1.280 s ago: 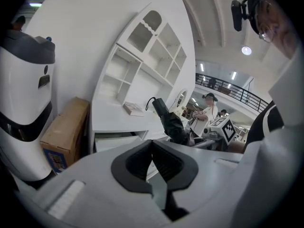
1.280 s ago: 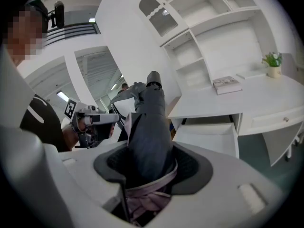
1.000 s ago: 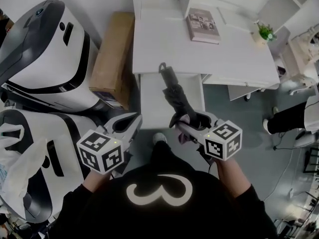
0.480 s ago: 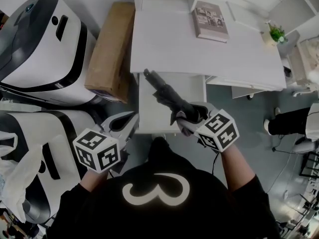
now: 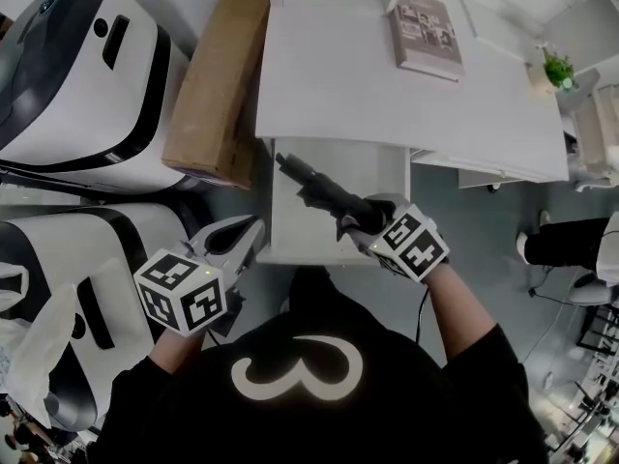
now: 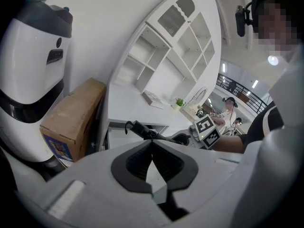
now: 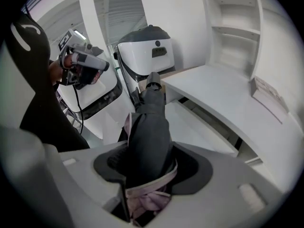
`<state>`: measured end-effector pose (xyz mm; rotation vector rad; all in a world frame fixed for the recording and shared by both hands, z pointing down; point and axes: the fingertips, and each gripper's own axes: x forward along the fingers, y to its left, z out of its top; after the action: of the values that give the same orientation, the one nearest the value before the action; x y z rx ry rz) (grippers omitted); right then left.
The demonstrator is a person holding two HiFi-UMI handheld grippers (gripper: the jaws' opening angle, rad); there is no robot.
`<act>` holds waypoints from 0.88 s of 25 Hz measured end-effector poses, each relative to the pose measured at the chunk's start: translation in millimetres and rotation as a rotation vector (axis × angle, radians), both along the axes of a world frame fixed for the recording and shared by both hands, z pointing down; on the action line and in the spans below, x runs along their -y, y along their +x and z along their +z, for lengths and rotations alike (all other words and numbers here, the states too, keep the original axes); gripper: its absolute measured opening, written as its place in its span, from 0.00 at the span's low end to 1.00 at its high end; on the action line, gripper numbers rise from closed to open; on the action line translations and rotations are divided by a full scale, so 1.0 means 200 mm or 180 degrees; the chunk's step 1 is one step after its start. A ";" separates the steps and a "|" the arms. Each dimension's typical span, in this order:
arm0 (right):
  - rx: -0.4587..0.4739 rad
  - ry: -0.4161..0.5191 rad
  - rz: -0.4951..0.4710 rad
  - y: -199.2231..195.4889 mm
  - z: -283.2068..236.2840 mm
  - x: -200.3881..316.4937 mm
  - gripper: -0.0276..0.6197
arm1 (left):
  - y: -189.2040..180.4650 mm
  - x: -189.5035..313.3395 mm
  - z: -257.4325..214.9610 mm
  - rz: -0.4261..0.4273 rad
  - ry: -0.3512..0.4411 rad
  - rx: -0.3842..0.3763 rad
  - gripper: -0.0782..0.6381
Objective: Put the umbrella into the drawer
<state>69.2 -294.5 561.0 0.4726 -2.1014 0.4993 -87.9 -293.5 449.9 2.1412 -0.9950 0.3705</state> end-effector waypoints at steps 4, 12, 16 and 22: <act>-0.0154 -0.0087 -0.0069 0.01 0.13 0.03 0.41 | -0.01 0.02 0.03 -0.0021 -0.0049 0.0004 0.12; -0.0407 -0.0339 -0.0094 0.03 0.40 0.07 0.41 | 0.00 0.04 0.09 -0.0014 -0.0146 0.0047 0.12; -0.0568 -0.0416 -0.0095 0.06 0.52 0.10 0.41 | -0.02 0.06 0.12 -0.0024 -0.0182 0.0070 0.12; -0.0759 -0.0422 -0.0140 0.06 0.68 0.15 0.41 | -0.04 0.09 0.16 -0.0073 -0.0230 0.0089 0.12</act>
<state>81.6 -324.8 697.9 0.3883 -1.8338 0.5261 -95.4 -310.9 481.6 2.0635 -1.0059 0.4200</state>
